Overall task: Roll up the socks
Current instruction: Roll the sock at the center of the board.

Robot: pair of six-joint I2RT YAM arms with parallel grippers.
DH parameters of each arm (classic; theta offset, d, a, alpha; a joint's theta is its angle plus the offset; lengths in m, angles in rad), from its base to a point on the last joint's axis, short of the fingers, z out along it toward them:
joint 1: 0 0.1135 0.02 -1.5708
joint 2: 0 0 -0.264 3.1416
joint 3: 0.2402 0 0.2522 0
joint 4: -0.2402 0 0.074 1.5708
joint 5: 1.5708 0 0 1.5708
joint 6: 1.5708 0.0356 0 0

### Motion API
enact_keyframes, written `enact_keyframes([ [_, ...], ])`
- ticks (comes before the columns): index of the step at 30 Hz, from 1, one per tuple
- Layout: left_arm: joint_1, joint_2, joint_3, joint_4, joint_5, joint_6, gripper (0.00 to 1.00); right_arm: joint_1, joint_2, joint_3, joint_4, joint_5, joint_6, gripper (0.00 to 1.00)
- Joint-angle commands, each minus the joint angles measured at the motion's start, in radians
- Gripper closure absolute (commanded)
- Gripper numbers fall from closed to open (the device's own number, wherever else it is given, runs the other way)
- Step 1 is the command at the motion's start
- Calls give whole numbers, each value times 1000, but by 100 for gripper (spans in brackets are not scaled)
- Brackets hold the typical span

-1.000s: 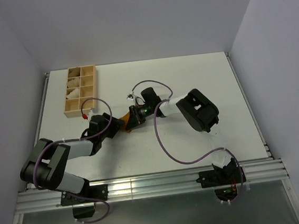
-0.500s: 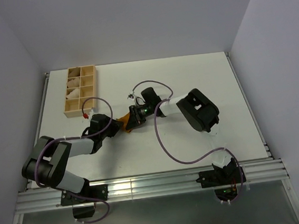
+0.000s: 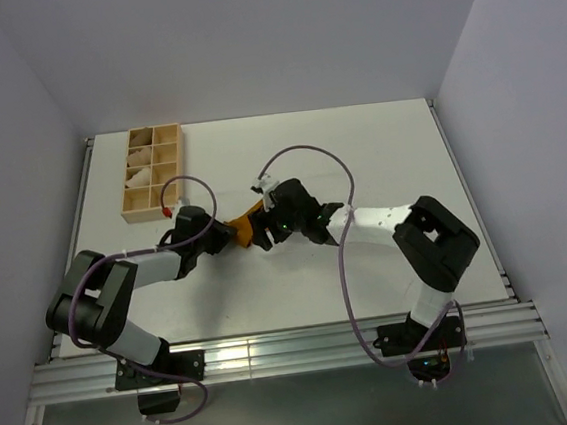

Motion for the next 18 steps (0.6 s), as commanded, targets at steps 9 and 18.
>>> enact_keyframes([
  [9,2,37,32,-110,30,41,84,311,28,-4,172,667,-416,18],
  [18,2,31,39,-124,50,39,84,387,156,51,237,747,-521,18],
])
